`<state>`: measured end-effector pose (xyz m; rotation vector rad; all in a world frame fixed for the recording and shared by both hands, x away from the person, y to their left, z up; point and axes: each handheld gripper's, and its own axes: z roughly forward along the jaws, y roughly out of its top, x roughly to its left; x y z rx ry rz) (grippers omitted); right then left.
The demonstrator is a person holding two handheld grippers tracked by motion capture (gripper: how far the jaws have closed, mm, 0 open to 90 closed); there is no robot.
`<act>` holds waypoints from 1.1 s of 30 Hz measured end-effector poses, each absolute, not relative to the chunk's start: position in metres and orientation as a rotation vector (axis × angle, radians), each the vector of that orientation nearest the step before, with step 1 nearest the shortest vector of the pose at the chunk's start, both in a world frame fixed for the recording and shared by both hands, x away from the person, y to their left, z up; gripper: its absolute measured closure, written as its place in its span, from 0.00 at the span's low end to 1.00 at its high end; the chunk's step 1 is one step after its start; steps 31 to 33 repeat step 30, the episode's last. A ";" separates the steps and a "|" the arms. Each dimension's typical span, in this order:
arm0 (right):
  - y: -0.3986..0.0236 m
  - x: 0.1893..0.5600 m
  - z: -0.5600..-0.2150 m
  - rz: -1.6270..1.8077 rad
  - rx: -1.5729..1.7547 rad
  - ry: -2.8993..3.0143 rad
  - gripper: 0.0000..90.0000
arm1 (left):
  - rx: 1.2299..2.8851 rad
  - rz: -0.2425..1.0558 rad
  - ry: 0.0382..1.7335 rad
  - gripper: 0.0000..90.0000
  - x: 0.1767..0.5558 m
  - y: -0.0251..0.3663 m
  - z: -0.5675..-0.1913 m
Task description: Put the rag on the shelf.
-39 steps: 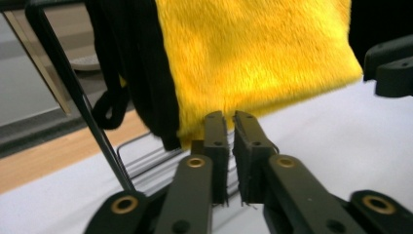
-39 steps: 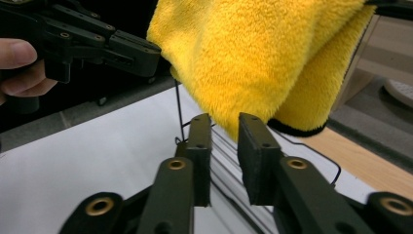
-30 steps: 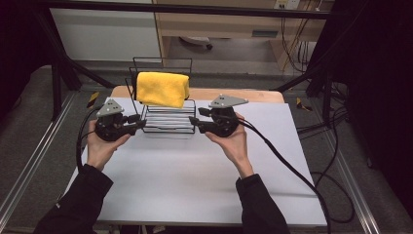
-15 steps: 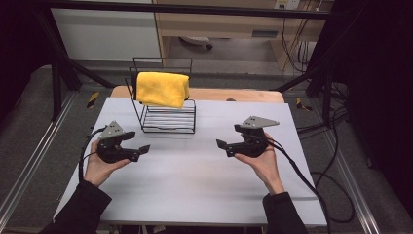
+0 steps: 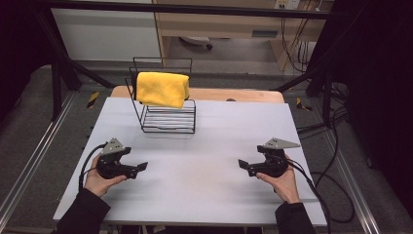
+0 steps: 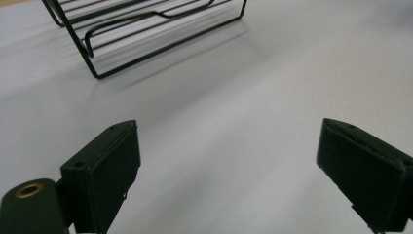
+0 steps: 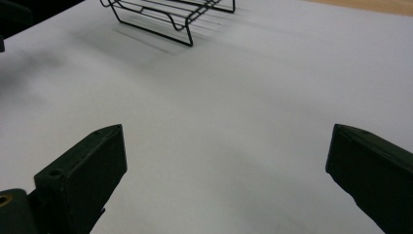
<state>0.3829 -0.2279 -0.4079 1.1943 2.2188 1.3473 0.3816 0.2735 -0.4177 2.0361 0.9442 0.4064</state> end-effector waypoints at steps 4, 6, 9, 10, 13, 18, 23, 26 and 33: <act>-0.243 0.375 -0.421 1.361 1.237 2.208 0.01 | 2.042 0.407 0.962 0.09 0.378 0.278 -0.427; -0.250 0.372 -0.426 1.360 1.245 2.203 0.01 | 2.048 0.406 0.969 0.09 0.377 0.280 -0.429; -0.258 0.367 -0.431 1.358 1.240 2.204 0.01 | 2.042 0.408 0.974 0.10 0.376 0.283 -0.432; -0.261 0.366 -0.433 1.355 1.242 2.205 0.01 | 2.036 0.408 0.979 0.10 0.375 0.284 -0.433; -0.269 0.362 -0.439 1.355 1.252 2.203 0.01 | 2.039 0.416 0.979 0.10 0.374 0.286 -0.435; -0.277 0.357 -0.446 1.327 1.259 2.208 0.01 | 2.040 0.427 0.977 0.10 0.373 0.291 -0.438; -0.280 0.355 -0.448 1.333 1.247 2.217 0.01 | 2.043 0.429 0.979 0.09 0.371 0.292 -0.440; -0.279 0.355 -0.449 1.336 1.248 2.221 0.01 | 2.041 0.432 0.977 0.09 0.370 0.292 -0.440; -0.278 0.355 -0.449 1.336 1.245 2.222 0.01 | 2.042 0.430 0.979 0.09 0.370 0.292 -0.441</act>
